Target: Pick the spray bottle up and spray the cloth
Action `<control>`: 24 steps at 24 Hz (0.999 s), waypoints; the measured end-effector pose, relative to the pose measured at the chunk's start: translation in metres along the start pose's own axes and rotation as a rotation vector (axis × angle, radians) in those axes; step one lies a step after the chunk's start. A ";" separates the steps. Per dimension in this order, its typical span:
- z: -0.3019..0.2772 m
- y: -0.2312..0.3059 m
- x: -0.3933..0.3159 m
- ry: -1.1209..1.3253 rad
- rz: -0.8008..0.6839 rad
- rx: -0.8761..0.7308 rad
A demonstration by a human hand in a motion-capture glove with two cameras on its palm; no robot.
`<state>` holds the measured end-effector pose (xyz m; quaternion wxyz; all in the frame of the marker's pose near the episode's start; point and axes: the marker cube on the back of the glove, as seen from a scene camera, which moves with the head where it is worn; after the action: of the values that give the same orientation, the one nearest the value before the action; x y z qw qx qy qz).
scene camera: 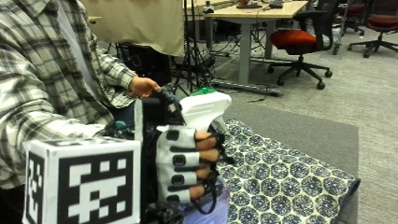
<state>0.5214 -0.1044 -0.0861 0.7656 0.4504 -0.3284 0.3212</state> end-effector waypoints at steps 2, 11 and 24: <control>0.012 -0.004 -0.023 0.033 -0.037 -0.036; 0.053 -0.010 -0.098 0.242 -0.178 -0.180; 0.150 0.032 -0.141 0.600 -0.381 -0.498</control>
<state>0.3822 -0.2548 -0.1257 0.9580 0.1913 -0.0700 0.2018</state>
